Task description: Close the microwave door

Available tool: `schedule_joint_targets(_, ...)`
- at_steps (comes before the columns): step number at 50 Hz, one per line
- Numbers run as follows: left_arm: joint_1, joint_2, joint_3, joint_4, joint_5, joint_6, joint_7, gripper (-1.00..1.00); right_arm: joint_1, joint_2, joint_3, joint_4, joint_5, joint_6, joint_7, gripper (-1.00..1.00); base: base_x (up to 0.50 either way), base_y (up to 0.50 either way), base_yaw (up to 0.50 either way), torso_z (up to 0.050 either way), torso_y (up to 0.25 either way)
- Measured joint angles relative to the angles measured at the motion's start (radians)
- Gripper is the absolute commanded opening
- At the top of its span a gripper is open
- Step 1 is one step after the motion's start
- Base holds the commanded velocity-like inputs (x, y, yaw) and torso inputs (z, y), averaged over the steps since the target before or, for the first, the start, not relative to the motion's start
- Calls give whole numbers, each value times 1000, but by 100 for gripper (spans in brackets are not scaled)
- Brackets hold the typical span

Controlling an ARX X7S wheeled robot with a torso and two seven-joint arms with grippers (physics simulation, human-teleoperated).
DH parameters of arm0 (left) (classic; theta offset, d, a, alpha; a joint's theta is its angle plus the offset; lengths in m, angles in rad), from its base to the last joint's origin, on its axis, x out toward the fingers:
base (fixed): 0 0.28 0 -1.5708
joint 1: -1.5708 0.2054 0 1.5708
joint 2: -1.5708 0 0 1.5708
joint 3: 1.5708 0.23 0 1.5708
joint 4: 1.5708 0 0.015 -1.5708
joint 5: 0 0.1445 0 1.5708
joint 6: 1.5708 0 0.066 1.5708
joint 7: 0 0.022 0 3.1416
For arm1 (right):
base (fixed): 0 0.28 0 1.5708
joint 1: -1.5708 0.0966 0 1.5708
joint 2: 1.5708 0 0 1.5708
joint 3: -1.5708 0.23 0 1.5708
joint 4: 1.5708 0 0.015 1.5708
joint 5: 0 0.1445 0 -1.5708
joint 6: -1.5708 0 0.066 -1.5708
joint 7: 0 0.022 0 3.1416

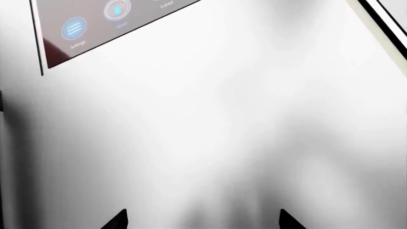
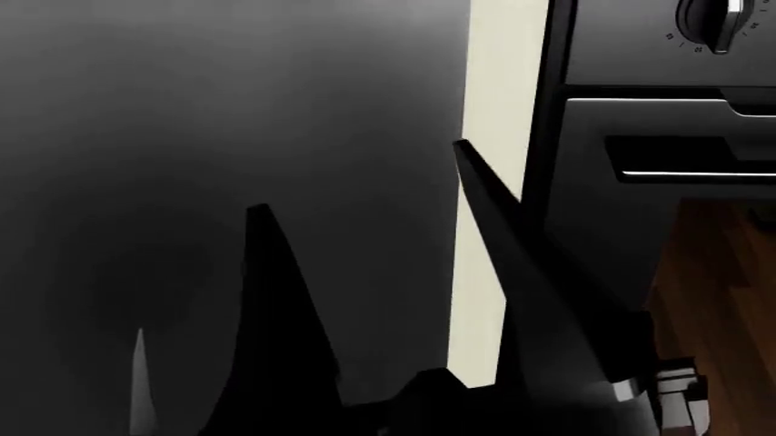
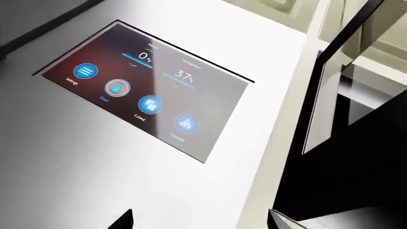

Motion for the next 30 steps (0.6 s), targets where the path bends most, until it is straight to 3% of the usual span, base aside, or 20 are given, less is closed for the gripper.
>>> schedule_joint_targets(30, -19, -10, 7, -5, -12, -10, -3, 100, 358, -79, -51, -92, -146, 274, -221, 100, 0, 0, 0, 0, 0)
